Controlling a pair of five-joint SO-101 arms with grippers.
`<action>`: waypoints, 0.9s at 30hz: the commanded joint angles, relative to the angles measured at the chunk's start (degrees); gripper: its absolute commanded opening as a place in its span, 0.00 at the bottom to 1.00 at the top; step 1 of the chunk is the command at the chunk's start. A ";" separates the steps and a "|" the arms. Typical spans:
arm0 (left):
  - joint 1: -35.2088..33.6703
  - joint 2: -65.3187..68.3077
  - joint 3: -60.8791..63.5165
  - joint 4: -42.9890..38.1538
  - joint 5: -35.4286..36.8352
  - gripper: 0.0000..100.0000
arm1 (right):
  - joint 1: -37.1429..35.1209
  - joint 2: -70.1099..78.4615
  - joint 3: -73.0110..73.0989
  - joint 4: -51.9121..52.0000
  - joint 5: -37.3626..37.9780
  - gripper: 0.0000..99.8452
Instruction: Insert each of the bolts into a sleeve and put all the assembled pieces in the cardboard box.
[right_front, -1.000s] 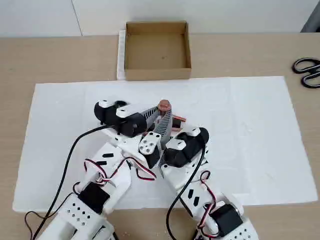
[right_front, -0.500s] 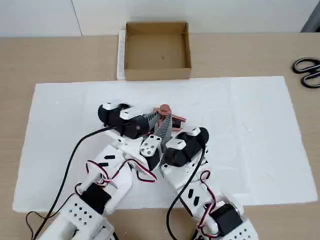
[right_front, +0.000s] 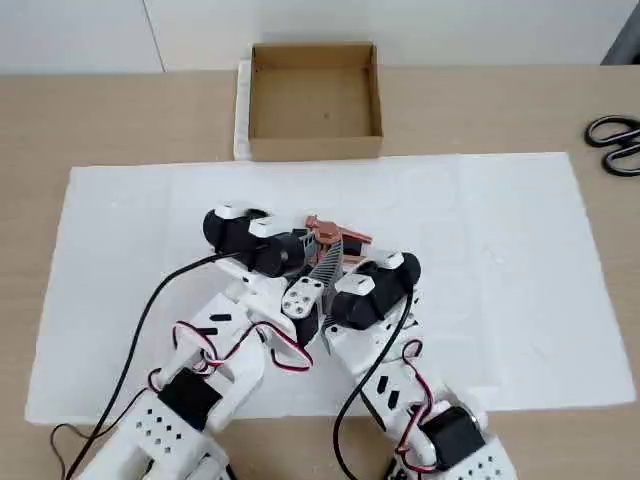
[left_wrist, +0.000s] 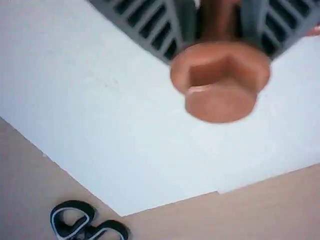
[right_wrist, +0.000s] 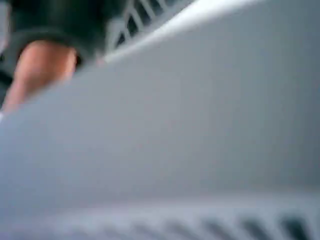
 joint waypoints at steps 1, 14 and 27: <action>-1.05 -0.09 -1.36 0.70 0.00 0.01 | 0.57 -0.92 -0.97 -1.36 -0.44 0.00; -2.20 -0.09 -1.27 6.86 0.00 0.01 | 0.57 -0.92 -0.97 -1.36 -0.44 0.00; -2.02 -0.09 -1.27 7.12 -0.18 0.02 | 0.57 -0.92 -0.97 -1.36 -0.44 0.00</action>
